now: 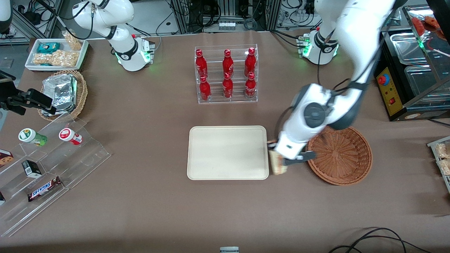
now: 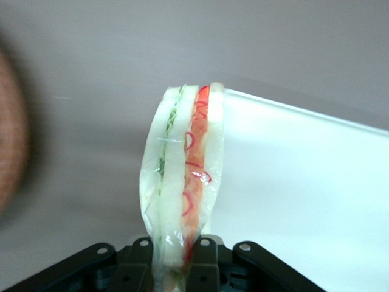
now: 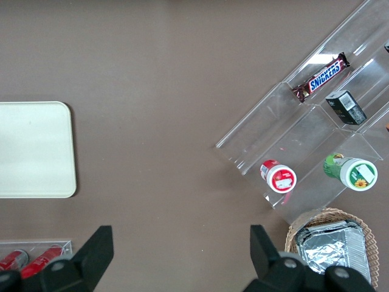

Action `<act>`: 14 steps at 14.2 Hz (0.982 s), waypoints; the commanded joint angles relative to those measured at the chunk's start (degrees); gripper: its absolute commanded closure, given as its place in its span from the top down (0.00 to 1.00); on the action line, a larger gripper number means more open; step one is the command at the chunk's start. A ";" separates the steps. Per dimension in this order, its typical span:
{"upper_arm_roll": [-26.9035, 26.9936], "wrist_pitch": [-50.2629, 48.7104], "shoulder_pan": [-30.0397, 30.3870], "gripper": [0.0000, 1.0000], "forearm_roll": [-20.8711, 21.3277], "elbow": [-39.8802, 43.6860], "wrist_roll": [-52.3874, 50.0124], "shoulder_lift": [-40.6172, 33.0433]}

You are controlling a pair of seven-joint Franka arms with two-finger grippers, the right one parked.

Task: Place sandwich from basket to tray
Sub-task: 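Lift the sandwich and carry it with the left gripper over the tray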

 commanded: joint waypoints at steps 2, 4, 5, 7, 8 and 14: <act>0.48 0.14 -7.50 0.02 0.62 11.63 -2.63 8.80; 0.66 1.20 -10.93 0.02 0.71 14.79 -3.85 11.17; 0.83 1.20 -12.42 0.02 1.06 16.19 -3.86 12.22; 0.83 1.20 -14.19 0.02 2.20 17.44 -4.91 13.55; 0.83 1.20 -14.72 0.02 3.16 17.87 -5.26 14.07; 0.83 1.20 -16.83 0.03 6.68 18.32 -6.93 16.71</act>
